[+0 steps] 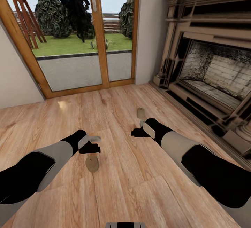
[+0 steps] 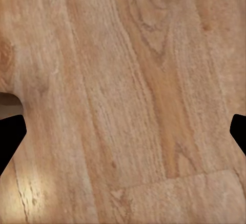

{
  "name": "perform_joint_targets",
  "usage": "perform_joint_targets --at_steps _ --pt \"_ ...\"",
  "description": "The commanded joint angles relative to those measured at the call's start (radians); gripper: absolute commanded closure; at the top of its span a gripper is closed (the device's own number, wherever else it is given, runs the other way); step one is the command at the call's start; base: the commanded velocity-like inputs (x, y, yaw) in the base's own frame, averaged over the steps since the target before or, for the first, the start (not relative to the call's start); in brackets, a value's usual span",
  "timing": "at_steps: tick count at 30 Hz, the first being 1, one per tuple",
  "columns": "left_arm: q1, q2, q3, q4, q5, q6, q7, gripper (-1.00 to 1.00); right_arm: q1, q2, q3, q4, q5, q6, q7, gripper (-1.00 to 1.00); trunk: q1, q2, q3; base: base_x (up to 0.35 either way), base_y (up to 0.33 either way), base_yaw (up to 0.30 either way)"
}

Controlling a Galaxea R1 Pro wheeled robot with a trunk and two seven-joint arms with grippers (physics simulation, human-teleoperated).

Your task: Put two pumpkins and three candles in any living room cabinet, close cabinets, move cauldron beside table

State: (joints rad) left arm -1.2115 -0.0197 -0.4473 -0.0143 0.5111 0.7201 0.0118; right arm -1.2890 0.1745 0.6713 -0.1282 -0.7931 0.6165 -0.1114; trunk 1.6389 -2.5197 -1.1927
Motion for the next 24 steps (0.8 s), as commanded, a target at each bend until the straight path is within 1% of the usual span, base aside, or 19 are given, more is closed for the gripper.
perform_joint_targets --at_steps 1,19,24 --pt "0.0 0.0 -0.008 -0.001 0.009 0.004 0.001 -1.0 -0.001 0.0 0.005 -0.001 -0.011 0.003 -0.008 -1.0 0.0 0.0 -0.001 0.002 0.0 0.0" --pt "0.0 0.006 -0.007 -0.005 0.01 0.003 0.004 -1.0 -0.001 0.0 0.005 -0.002 -0.011 0.002 -0.008 -1.0 0.008 -0.005 -0.07 0.0 0.0 0.0" --pt "0.0 0.009 -0.005 -0.007 0.01 0.002 0.003 -1.0 0.0 0.0 0.005 -0.004 -0.011 0.002 -0.008 -1.0 0.008 -0.005 -0.071 0.0 0.0 0.001"
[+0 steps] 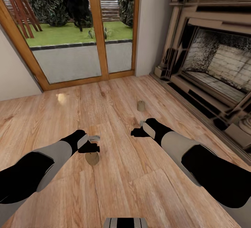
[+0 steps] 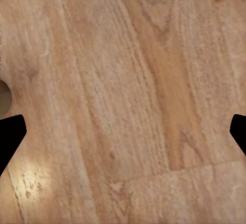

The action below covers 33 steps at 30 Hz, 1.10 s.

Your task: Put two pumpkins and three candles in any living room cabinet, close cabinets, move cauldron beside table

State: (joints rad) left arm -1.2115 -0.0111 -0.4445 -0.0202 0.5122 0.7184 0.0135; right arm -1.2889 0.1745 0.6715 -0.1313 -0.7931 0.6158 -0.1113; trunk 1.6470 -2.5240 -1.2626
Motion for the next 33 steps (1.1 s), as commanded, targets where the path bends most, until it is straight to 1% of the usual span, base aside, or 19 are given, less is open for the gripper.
perform_joint_targets --at_steps 1,6,12,19,24,29,33 --pt "0.0 0.002 -0.008 -0.001 0.009 0.004 0.002 -1.0 -0.001 0.0 0.005 -0.002 -0.011 0.003 -0.008 -1.0 0.0 0.0 -0.001 0.0 0.0 0.017" --pt "0.0 0.007 -0.008 -0.001 0.009 0.004 0.001 -1.0 -0.001 0.0 0.004 -0.002 -0.011 0.004 -0.008 -1.0 0.0 0.0 -0.002 0.002 0.07 0.008" --pt "0.0 0.008 -0.008 -0.001 0.009 0.004 0.002 -1.0 0.0 0.0 0.005 -0.002 -0.011 0.004 -0.008 -1.0 0.0 0.0 -0.002 0.067 0.193 0.001" --pt "0.0 0.007 -0.008 -0.003 0.009 0.004 0.002 -1.0 -0.001 0.0 0.005 -0.002 -0.011 0.004 -0.01 -1.0 0.0 0.0 -0.002 0.011 0.031 0.0" --pt "0.0 0.007 -0.008 0.0 0.01 -0.034 0.001 -1.0 -0.001 0.0 0.005 -0.002 -0.011 0.004 -0.009 -1.0 0.0 0.0 -0.002 0.0 0.001 0.0" --pt "0.0 0.007 -0.007 0.002 0.011 -0.042 0.0 -1.0 0.0 0.0 0.005 -0.002 -0.011 0.004 -0.008 -1.0 0.0 0.0 -0.002 0.246 0.0 0.0" --pt "0.0 0.007 -0.007 0.002 0.011 -0.042 0.0 -1.0 -0.001 0.0 0.004 -0.002 -0.011 0.004 -0.008 -1.0 0.0 0.0 -0.002 0.091 0.0 0.0"
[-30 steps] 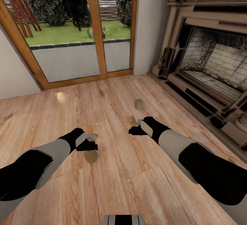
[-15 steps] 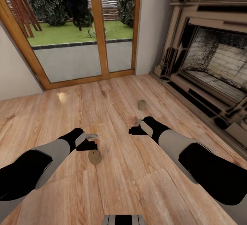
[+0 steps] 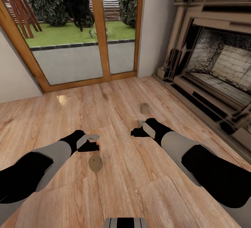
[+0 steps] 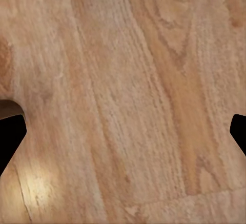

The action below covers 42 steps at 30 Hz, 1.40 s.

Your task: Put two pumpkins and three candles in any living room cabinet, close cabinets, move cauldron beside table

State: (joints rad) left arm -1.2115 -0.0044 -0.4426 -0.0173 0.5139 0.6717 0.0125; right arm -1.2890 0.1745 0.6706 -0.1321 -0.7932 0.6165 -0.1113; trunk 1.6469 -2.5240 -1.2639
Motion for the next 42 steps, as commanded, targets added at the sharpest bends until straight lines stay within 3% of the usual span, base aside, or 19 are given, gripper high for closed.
perform_joint_targets --at_steps 1,10,15,28,36,38,42 --pt "0.0 0.0 -0.008 -0.001 0.009 0.004 0.002 -1.0 0.0 0.0 0.005 -0.001 -0.011 0.003 -0.008 -1.0 0.0 0.0 -0.001 0.032 0.0 0.0" --pt "0.0 0.001 -0.008 -0.003 0.009 0.001 0.002 -1.0 0.0 0.0 0.005 -0.01 -0.011 0.003 -0.008 -1.0 0.0 0.0 -0.001 0.007 0.0 0.0" --pt "0.0 0.001 -0.008 0.0 0.009 -0.035 0.003 -1.0 0.0 0.0 0.004 -0.042 -0.013 0.019 -0.008 -1.0 0.0 0.0 -0.001 0.0 0.0 0.0" --pt "0.0 0.007 -0.008 0.002 0.009 -0.052 0.003 -1.0 0.0 0.0 -0.002 -0.086 -0.012 0.042 -0.008 -1.0 0.005 -0.003 -0.047 0.0 0.0 0.0" --pt "0.0 0.006 -0.008 0.001 0.009 -0.052 0.003 -1.0 0.0 0.0 -0.004 -0.226 -0.015 0.157 -0.011 -1.0 0.005 -0.003 -0.047 0.0 0.0 0.0" --pt "0.0 0.006 -0.008 0.002 0.009 -0.052 0.003 -1.0 0.0 0.0 -0.005 -0.289 -0.017 0.217 -0.01 -1.0 0.005 -0.003 -0.047 0.0 0.0 0.0" --pt "0.0 0.006 -0.008 0.002 0.009 -0.052 0.003 -1.0 0.0 -0.042 -0.002 -0.34 -0.02 0.263 -0.01 -1.0 0.005 -0.003 -0.047 0.0 0.0 0.0"
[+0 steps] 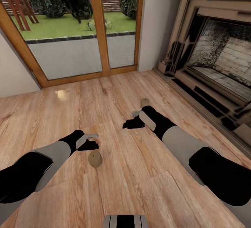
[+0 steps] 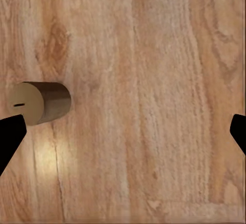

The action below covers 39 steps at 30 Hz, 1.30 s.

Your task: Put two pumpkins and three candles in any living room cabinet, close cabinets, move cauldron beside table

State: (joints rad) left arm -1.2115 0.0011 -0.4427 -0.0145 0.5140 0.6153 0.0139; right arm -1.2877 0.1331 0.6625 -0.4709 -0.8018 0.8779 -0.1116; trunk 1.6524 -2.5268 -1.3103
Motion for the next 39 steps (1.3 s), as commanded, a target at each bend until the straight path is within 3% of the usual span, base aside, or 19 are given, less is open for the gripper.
perform_joint_targets --at_steps 1,27,39 --pt "0.0 0.0 -0.008 -0.001 0.009 0.004 0.001 -1.0 -0.001 -0.004 0.006 -0.005 -0.012 0.004 -0.009 -1.0 0.0 0.0 -0.001 0.0 0.0 0.0" --pt "0.0 0.001 -0.007 -0.002 0.009 0.003 0.001 -1.0 0.024 -0.039 0.008 -0.016 -0.011 0.014 -0.01 -1.0 0.012 -0.006 -0.101 0.0 0.0 0.0" --pt "0.0 0.002 -0.005 -0.004 0.011 0.001 0.0 -1.0 0.026 -0.038 0.009 -0.016 -0.011 0.014 -0.01 -1.0 0.012 -0.006 -0.101 0.036 0.017 0.0"
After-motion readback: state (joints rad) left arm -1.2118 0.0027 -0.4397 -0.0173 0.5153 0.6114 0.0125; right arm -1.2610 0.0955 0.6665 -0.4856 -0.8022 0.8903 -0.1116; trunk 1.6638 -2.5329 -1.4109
